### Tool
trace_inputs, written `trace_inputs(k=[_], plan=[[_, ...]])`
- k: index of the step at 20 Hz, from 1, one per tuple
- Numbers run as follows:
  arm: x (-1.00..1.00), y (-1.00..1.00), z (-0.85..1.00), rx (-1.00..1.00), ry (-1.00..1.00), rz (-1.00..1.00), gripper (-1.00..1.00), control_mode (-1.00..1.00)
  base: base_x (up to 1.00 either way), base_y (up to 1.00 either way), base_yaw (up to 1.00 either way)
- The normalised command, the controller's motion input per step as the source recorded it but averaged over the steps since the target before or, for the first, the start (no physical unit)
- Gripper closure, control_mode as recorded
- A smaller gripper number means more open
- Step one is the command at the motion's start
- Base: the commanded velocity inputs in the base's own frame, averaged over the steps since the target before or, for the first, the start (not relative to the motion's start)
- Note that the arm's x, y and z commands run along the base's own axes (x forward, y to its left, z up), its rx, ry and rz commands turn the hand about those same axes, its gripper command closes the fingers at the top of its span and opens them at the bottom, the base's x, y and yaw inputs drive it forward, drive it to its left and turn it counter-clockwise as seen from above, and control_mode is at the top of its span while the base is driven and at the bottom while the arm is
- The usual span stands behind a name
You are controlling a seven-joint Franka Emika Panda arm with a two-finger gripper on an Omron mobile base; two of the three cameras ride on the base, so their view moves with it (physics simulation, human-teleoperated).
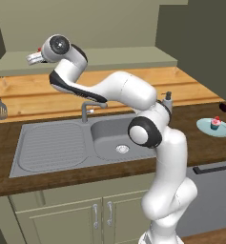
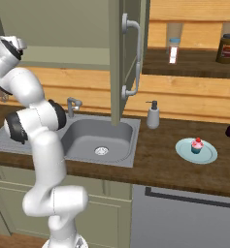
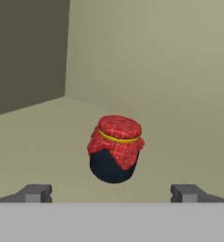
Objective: From the different types of pastries on the counter, select a croissant and place it on the cutting board. Then retrieve a jar of jam from the cabinet and place it alongside the croissant on the cutting board.
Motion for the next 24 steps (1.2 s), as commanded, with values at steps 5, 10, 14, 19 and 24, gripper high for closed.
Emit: trace_inputs(k=[5,10,14,19,24], plan=[[0.0,0.0,0.0,0.0,0.0,0.0,-1.0,-1.0,0.0,0.0,0.0],[0.24,0.0,0.0,0.0,0.0,0.0,-1.0,-1.0,0.0,0.0,0.0],[0.37,0.0,0.0,0.0,0.0,0.0,-1.0,-1.0,0.0,0.0,0.0],[0.0,0.04,0.0,0.0,0.0,0.0,-1.0,-1.0,0.0,0.0,0.0],[0.28,0.02,0.0,0.0,0.01,0.0,-1.0,-1.0,0.0,0.0,0.0]])
